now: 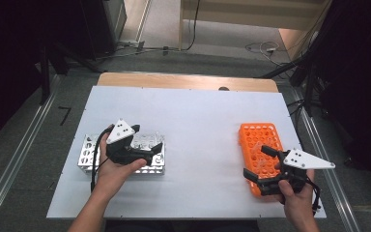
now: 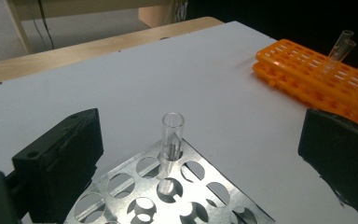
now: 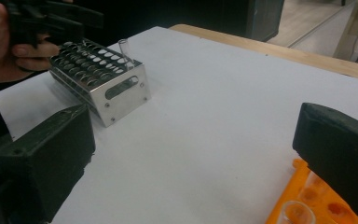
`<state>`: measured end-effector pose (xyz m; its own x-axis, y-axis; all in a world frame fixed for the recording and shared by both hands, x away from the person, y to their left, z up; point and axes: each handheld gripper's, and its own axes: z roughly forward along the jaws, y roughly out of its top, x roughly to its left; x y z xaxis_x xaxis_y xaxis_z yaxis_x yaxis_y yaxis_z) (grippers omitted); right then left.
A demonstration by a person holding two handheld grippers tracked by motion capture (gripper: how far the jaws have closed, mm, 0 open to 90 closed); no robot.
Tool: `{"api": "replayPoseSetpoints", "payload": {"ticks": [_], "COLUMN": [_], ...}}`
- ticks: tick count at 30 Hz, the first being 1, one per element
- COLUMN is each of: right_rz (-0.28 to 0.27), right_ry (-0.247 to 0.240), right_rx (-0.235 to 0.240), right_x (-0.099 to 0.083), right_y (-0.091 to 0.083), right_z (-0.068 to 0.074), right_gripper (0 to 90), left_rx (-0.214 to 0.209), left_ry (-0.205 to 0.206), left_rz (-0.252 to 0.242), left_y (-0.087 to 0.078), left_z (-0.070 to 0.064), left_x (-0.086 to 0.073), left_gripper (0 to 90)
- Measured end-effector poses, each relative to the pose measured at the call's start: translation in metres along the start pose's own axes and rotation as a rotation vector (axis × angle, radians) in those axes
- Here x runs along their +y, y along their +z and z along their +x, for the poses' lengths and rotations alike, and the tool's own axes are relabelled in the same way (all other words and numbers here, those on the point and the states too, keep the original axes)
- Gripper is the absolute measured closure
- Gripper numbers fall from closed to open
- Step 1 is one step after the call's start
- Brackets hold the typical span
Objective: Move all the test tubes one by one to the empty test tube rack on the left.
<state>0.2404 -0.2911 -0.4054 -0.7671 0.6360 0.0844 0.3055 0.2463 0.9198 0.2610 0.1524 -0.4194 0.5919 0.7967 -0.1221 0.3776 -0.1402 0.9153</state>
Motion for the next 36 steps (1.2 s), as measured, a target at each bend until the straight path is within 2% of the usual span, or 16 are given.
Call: {"api": "replayPoseSetpoints", "payload": {"ticks": [4,14,22,31,36], "right_rz": [-0.004,-0.023,-0.023,-0.007,0.021], "right_ry": [0.01,0.049,0.079,0.147,0.183], "right_rx": [-0.018,-0.089,-0.153,-0.208,-0.201], "right_x": [-0.001,-0.004,-0.01,-0.025,-0.036], "right_y": [-0.004,-0.024,-0.035,-0.048,-0.047], "right_z": [-0.006,-0.029,-0.048,-0.071,-0.081], "right_gripper": [0.0,0.0,0.0,0.0,3.4], "left_rx": [-0.017,0.003,0.015,0.029,0.033], "left_ry": [-0.008,-0.018,-0.03,-0.049,-0.049], "left_rz": [-0.022,-0.034,-0.045,-0.065,-0.065], "left_y": [-0.011,-0.032,-0.04,-0.047,-0.048], "left_z": [-0.002,-0.003,0.001,0.007,0.009], "left_x": [-0.002,-0.011,-0.014,-0.014,-0.014], "left_gripper": [0.0,0.0,0.0,0.0,0.0]}}
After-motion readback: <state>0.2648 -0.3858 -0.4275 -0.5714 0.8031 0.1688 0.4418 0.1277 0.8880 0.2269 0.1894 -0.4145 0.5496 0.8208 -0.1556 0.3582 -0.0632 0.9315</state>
